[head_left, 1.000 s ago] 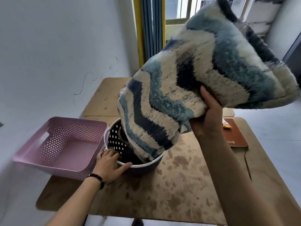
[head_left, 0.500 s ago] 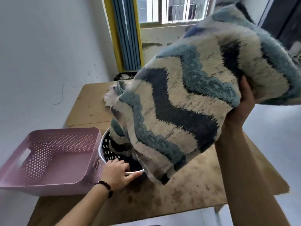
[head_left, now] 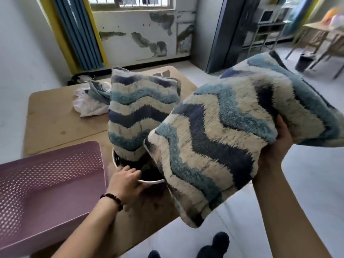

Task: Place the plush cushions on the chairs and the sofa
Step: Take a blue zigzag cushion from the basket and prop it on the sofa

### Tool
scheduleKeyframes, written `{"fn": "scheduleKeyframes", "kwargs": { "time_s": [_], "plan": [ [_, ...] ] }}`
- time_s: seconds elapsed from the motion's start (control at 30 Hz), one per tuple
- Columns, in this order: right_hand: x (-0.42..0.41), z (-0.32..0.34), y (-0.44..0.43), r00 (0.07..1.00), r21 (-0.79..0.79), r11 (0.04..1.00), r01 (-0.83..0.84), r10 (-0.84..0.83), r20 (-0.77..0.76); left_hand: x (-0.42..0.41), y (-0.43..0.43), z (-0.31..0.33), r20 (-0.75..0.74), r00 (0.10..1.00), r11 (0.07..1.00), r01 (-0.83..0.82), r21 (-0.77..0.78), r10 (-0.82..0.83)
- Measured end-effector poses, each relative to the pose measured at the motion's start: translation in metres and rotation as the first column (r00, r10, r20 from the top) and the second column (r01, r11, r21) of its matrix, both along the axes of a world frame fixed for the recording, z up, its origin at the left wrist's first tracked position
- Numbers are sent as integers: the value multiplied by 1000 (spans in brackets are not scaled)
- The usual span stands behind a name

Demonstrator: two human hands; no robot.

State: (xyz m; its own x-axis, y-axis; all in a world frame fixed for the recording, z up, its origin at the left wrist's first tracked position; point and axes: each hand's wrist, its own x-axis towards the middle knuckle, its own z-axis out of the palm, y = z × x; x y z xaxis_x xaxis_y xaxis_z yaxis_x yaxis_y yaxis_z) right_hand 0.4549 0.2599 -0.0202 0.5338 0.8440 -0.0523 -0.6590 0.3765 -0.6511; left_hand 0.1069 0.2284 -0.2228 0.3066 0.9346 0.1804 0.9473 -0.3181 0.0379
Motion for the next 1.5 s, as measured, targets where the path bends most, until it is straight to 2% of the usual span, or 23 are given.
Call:
{"fn": "scheduleKeyframes", "kwargs": {
  "time_s": [0.1,0.27,0.47,0.5,0.57,0.67,0.77,0.83,0.93,1.03,1.07,1.13,1.23,1.33,1.37,1.4,1.5],
  "plan": [
    [-3,-1,-26,996,22,997,-68,69,-53,47,-16,-2,61,998,1000,-3,-31,5],
    [35,-1,-68,999,15,999,52,-52,-7,94,-23,2,39,997,982,-56,-179,64],
    [106,-3,-150,993,69,994,84,-78,-85,126,-38,17,18,982,952,-179,-248,189],
    [120,-5,-165,990,53,992,114,-110,-87,133,-42,22,56,969,945,-221,-242,241],
    [159,-8,-209,977,3,979,202,-201,-69,166,-56,40,237,929,944,-225,-241,283],
    [212,-17,-282,956,-55,959,279,-282,-74,246,-83,77,504,842,970,-89,-225,193],
    [263,-28,-359,948,-110,952,286,-298,-115,360,-121,107,633,774,943,190,-272,27],
    [290,-36,-402,947,-154,948,279,-298,-118,431,-147,115,696,714,867,389,-310,-72],
    [336,-53,-467,922,-206,916,345,-372,-110,538,-197,110,701,675,658,638,-399,-230],
    [384,-56,-522,847,-218,838,500,-526,-81,624,-256,101,782,565,393,803,-447,-263],
    [403,-59,-541,810,-214,798,563,-584,-47,652,-274,95,818,533,356,823,-443,-215],
    [440,-68,-578,719,-249,700,669,-694,-19,709,-312,90,864,494,356,828,-434,-97],
    [493,-86,-633,654,-408,587,700,-755,36,792,-361,82,907,420,339,859,-384,-39],
    [546,-99,-692,609,-532,420,736,-753,249,878,-412,76,927,376,328,874,-358,9],
    [559,-100,-714,577,-573,337,748,-757,308,906,-434,76,925,381,308,879,-364,6],
    [568,-99,-737,549,-583,294,758,-769,327,933,-455,75,923,384,270,887,-374,16],
    [582,-88,-795,357,-544,82,835,-834,421,1004,-531,83,925,378,116,918,-379,37]
  ]
}}
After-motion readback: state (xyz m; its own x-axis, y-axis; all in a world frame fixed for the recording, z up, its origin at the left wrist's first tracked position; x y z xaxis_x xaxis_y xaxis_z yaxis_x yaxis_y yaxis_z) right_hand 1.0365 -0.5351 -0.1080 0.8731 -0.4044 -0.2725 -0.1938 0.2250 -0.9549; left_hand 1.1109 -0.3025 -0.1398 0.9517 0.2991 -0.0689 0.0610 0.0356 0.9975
